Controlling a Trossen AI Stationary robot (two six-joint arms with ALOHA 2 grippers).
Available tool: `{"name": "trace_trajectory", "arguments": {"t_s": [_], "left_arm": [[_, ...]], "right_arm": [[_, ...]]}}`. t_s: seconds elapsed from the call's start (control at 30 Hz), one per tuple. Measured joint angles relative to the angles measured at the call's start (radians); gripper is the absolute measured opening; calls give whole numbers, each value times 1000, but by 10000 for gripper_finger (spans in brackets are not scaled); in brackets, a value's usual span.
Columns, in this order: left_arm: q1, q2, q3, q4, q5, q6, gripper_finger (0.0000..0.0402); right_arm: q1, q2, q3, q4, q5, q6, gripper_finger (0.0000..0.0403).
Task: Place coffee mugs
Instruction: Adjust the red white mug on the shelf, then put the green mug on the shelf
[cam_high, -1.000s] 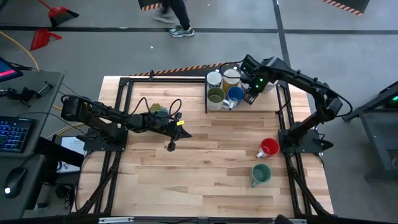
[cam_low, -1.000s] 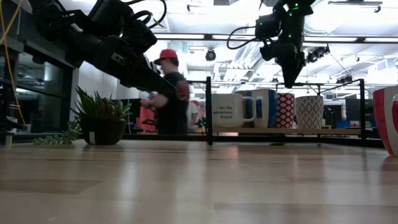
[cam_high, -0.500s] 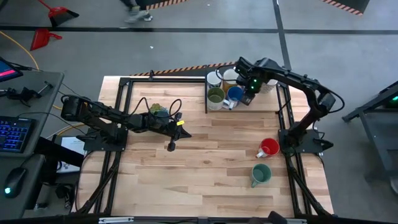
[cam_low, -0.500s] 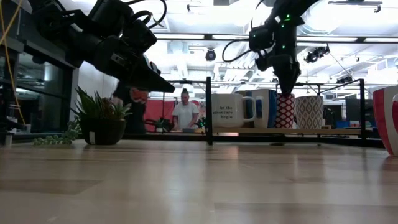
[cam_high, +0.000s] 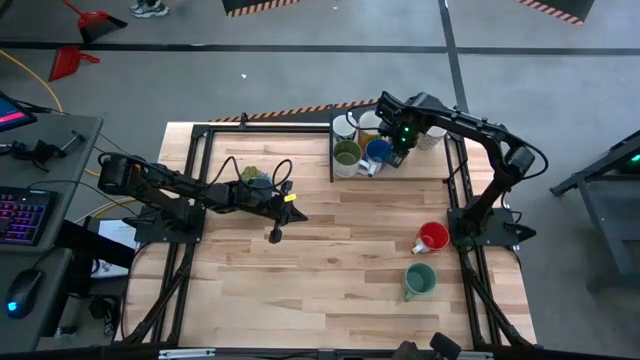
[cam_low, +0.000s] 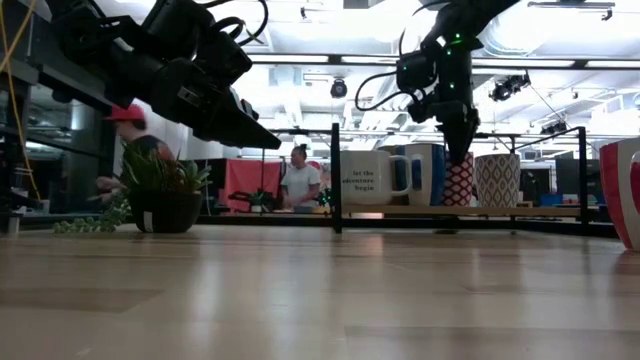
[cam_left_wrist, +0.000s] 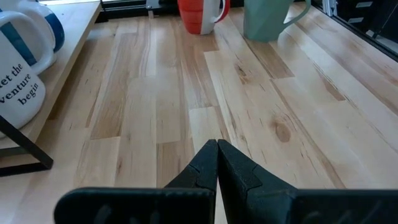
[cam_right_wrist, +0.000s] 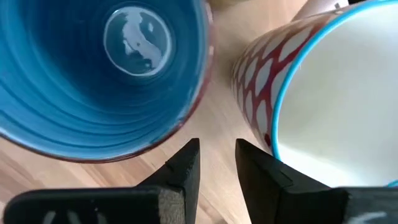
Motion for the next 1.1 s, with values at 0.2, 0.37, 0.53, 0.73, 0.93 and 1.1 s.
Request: {"name": "trace_trajectory", "arguments": {"t_s": [0.2,0.37,0.53,0.73,0.93,1.1], "left_arm": [[0,0,0,-1,0,0,0],[0,0,0,-1,0,-1,0],[0,0,0,-1,0,-1,0],[0,0,0,-1,0,-1,0],[0,0,0,-1,0,-1,0],[0,0,0,-2,0,-2,0]], "right_arm": [[-23,0,0,2,4,0,94],[-40,0,0,2,5,-3,94],[-54,0,0,12,4,-8,94],[-60,0,0,15,8,-18,94],[-63,0,0,15,19,-18,94],[-66,0,0,-10,26,-15,94]]}}
